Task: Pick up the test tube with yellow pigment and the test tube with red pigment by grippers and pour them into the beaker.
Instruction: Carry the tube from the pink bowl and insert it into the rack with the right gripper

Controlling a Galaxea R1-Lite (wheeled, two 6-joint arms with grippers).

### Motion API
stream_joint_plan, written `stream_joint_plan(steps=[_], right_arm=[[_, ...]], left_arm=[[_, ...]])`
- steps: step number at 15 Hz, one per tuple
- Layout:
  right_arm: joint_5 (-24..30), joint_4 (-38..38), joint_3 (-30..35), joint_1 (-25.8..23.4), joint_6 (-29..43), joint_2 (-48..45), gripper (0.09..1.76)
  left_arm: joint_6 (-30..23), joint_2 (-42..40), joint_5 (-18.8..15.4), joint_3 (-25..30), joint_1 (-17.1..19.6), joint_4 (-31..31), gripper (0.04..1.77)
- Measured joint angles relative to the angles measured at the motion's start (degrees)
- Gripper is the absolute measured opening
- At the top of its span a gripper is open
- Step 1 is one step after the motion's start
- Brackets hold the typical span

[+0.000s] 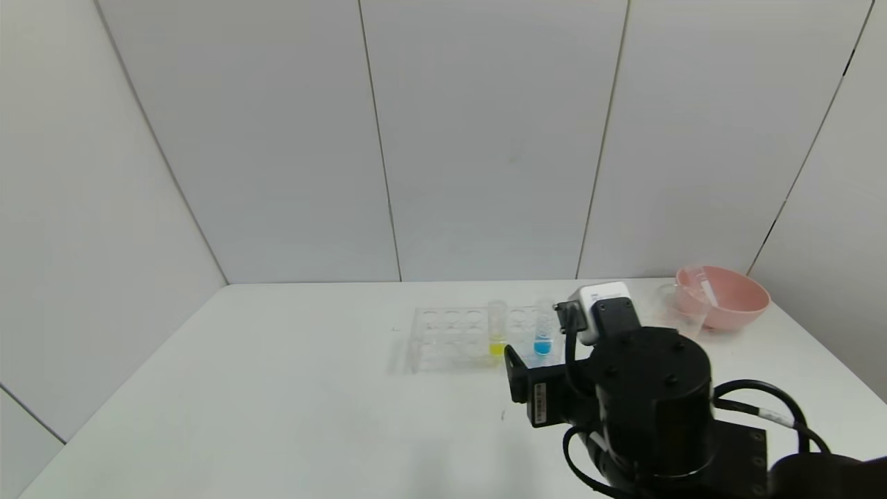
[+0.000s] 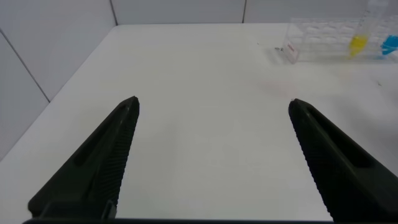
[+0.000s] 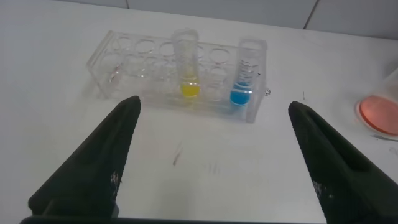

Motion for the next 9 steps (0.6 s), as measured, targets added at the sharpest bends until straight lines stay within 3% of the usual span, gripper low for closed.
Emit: stream_joint_plan(steps=[3, 9], right_arm=[[-3.25, 0.02, -5.35, 1.05, 0.16, 5.79, 1.70], [-3.69, 0.30, -16.02, 0.39, 0.22, 16.35, 1.70]], left_arm=[[0.00, 0.00, 0.00, 0.00, 0.00, 0.00, 1.72], [0.00, 0.00, 0.00, 0.00, 0.00, 0.00, 1.72]])
